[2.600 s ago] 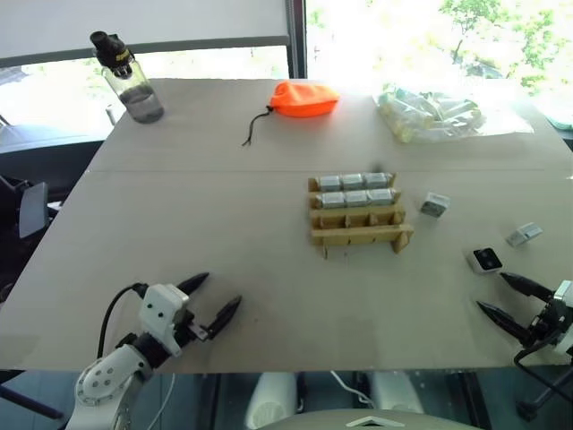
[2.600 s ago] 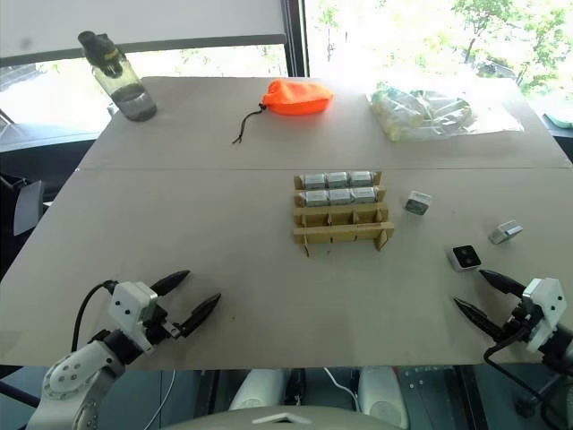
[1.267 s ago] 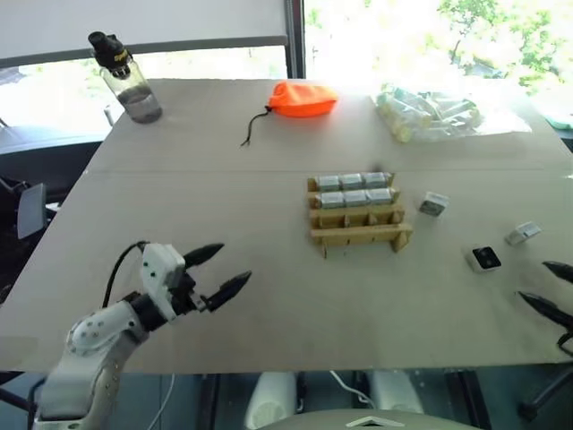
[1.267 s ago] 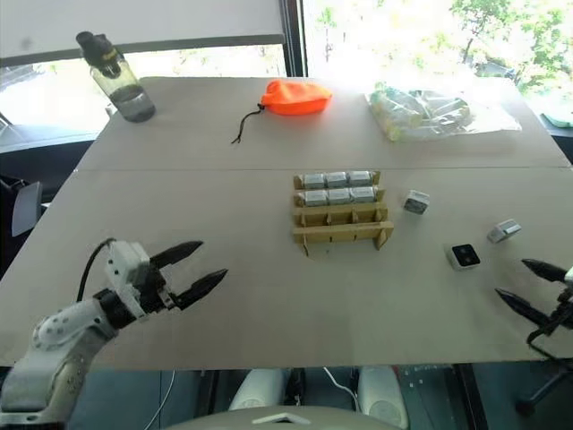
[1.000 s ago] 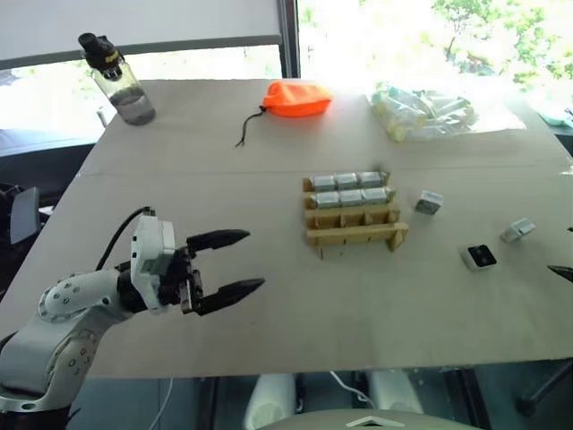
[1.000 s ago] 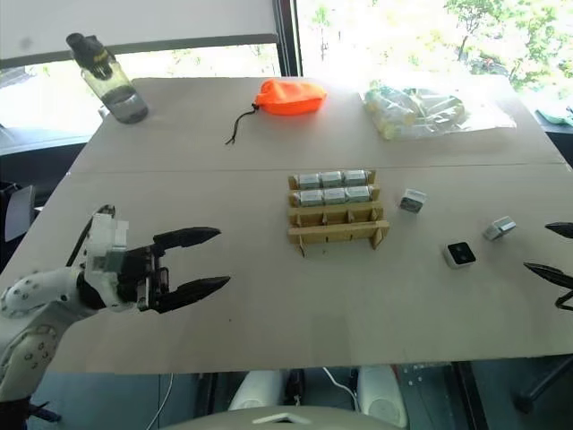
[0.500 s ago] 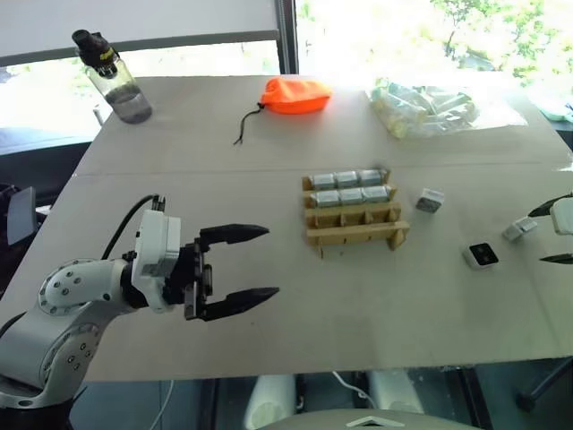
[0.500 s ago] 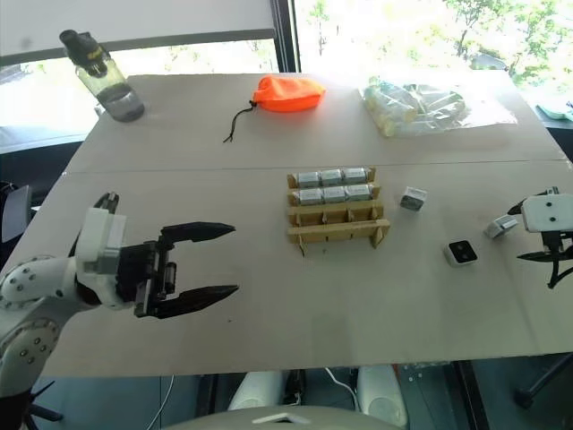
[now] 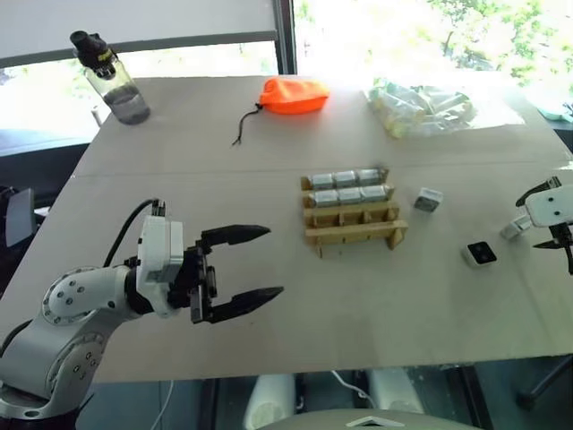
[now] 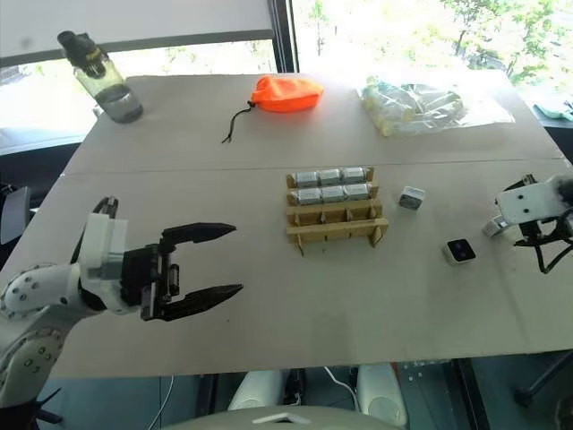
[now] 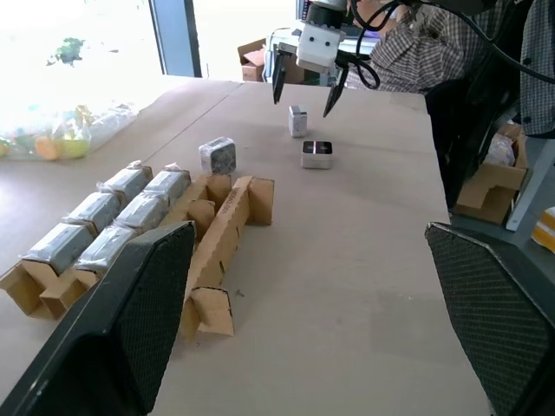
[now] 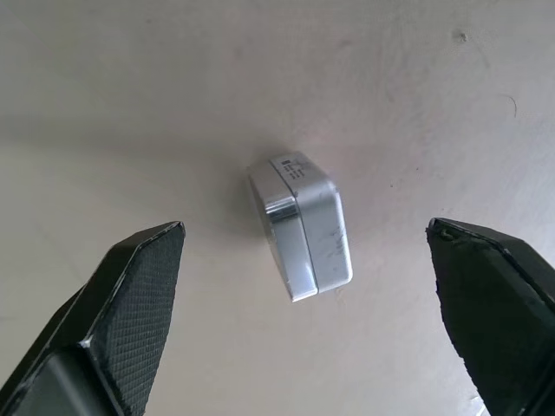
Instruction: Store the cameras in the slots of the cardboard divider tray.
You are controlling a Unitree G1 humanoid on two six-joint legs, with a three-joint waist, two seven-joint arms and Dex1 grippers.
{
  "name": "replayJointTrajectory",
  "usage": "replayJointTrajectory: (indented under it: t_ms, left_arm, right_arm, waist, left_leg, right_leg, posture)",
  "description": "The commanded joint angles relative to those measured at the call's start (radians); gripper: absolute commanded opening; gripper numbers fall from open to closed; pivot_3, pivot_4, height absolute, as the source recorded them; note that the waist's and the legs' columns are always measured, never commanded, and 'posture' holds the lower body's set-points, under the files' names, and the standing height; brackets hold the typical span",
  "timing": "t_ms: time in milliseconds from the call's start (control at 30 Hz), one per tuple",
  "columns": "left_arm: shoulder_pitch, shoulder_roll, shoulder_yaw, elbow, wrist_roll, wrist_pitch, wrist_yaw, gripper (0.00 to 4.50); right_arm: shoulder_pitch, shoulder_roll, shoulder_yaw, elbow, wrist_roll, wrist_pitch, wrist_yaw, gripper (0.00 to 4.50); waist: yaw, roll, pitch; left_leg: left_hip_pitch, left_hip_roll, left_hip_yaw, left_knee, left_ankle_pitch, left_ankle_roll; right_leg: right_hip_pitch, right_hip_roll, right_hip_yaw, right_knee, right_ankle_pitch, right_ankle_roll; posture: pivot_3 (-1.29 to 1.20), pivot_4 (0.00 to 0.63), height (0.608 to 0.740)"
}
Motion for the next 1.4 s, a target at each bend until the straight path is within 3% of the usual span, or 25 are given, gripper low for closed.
replayJointTrajectory:
  t_ms: [33, 300, 400, 567, 600, 633, 800, 933, 1033, 1100, 1200, 1300, 1400]
  left_arm:
    - [0.012, -0.013, 0.003, -0.025, 0.017, -0.029, 0.004, 4.41]
    - [0.022, -0.028, 0.0, -0.029, 0.032, -0.044, 0.006, 4.41]
    - [0.027, -0.032, 0.005, -0.028, 0.035, -0.049, 0.008, 4.5]
    - [0.039, -0.039, 0.006, -0.029, 0.041, -0.061, 0.008, 4.5]
    - [0.041, -0.04, 0.007, -0.029, 0.042, -0.061, 0.008, 4.5]
    - [0.042, -0.04, 0.007, -0.03, 0.042, -0.061, 0.007, 4.5]
    - [0.048, -0.038, 0.013, -0.027, 0.043, -0.063, 0.001, 4.5]
    - [0.045, -0.036, 0.014, -0.019, 0.044, -0.065, -0.005, 4.5]
    - [0.039, -0.035, 0.011, -0.014, 0.043, -0.065, -0.007, 4.5]
    - [0.023, -0.033, 0.003, -0.003, 0.044, -0.064, -0.013, 4.5]
    - [-0.002, -0.027, -0.003, 0.018, 0.044, -0.063, -0.026, 4.5]
    - [-0.009, -0.025, -0.002, 0.026, 0.045, -0.061, -0.037, 4.5]
    - [-0.017, -0.021, 0.001, 0.035, 0.043, -0.058, -0.045, 4.5]
  right_arm:
    - [-0.035, -0.012, 0.036, 0.014, -0.067, -0.001, -0.096, 4.5]
    - [-0.061, 0.009, 0.087, 0.038, -0.135, -0.014, -0.183, 4.5]
    - [-0.063, 0.017, 0.084, 0.047, -0.125, -0.016, -0.153, 3.68]
    - [-0.06, 0.021, 0.085, 0.049, -0.125, -0.019, -0.137, 1.21]
    - [-0.061, 0.021, 0.084, 0.049, -0.124, -0.018, -0.135, 0.79]
    - [-0.063, 0.02, 0.084, 0.049, -0.123, -0.018, -0.131, 0.65]
    - [-0.094, 0.039, 0.007, 0.052, -0.012, 0.018, 0.013, 0.65]
    - [-0.129, 0.107, -0.15, 0.029, 0.227, 0.216, 0.276, 0.65]
    - [-0.133, 0.139, -0.143, -0.049, 0.391, 0.387, 0.324, 0.65]
    - [-0.084, 0.129, -0.082, -0.27, 0.607, 0.629, 0.324, 0.65]
    - [-0.006, 0.133, -0.098, -0.627, 0.913, 1.04, 0.324, 0.65]
    - [0.07, 0.167, -0.166, -0.838, 1.015, 1.234, 0.31, 0.65]
    - [0.129, 0.249, -0.224, -1.02, 1.117, 1.396, 0.2, 0.65]
  waist:
    - [0.0, 0.0, 0.0]
    - [-0.004, 0.0, 0.0]
    - [-0.004, 0.0, 0.0]
    - [-0.003, 0.0, 0.0]
    - [-0.004, -0.001, 0.0]
    - [-0.004, -0.001, 0.0]
    - [-0.004, 0.0, 0.0]
    - [-0.01, 0.0, 0.0]
    - [-0.013, 0.0, 0.0]
    - [-0.01, 0.0, 0.0]
    - [-0.002, 0.0, 0.0]
    - [0.0, 0.0, 0.0]
    - [0.003, 0.0, 0.0]
  left_leg:
    - [0.0, 0.0, 0.0, 0.0, 0.0, 0.0]
    - [0.001, 0.0, 0.0, 0.002, 0.0, 0.0]
    - [0.001, 0.0, 0.0, 0.003, 0.0, 0.0]
    - [0.0, 0.0, 0.0, 0.005, 0.0, 0.0]
    - [0.0, 0.0, 0.0, 0.005, 0.0, 0.0]
    - [0.0, 0.0, -0.001, 0.006, 0.0, 0.0]
    - [0.001, 0.0, 0.0, 0.007, 0.0, 0.0]
    - [0.002, 0.001, 0.0, 0.007, 0.0, 0.0]
    - [0.001, 0.001, -0.001, 0.008, 0.0, 0.0]
    - [0.001, 0.001, -0.003, 0.008, 0.0, 0.0]
    - [-0.001, 0.001, -0.006, 0.007, 0.0, 0.0]
    - [-0.004, 0.001, -0.01, 0.007, 0.0, 0.0]
    - [-0.007, 0.0, -0.014, 0.007, 0.0, 0.0]
  right_leg:
    - [0.0, 0.0, 0.0, 0.0, 0.0, 0.0]
    - [0.0, 0.0, 0.0, 0.002, 0.0, 0.0]
    - [0.0, 0.0, 0.0, 0.003, 0.0, 0.0]
    - [0.0, 0.0, 0.0, 0.005, 0.0, 0.0]
    - [0.0, 0.0, 0.0, 0.005, 0.0, 0.0]
    - [0.0, 0.0, 0.0, 0.005, 0.0, 0.0]
    - [0.0, 0.0, 0.001, 0.008, 0.0, -0.001]
    - [0.0, 0.0, 0.001, 0.009, 0.0, 0.0]
    - [0.0, 0.0, 0.001, 0.009, 0.0, 0.0]
    - [0.0, -0.002, 0.001, 0.009, 0.0, -0.001]
    - [0.0, -0.006, -0.001, 0.01, 0.0, -0.001]
    - [-0.001, -0.006, -0.004, 0.01, 0.0, -0.001]
    - [-0.001, -0.007, -0.009, 0.008, 0.0, -0.001]
  posture:
    - [0.0, 0.15, 0.74]
    - [0.0, 0.15, 0.74]
    - [0.0, 0.15, 0.74]
    - [0.0, 0.15, 0.74]
    - [0.0, 0.15, 0.74]
    - [0.0, 0.15, 0.74]
    - [0.0, 0.15, 0.74]
    - [0.0, 0.15, 0.74]
    - [0.0, 0.15, 0.74]
    - [0.0, 0.15, 0.74]
    - [0.0, 0.15, 0.74]
    - [0.0, 0.15, 0.74]
    - [0.0, 0.15, 0.74]
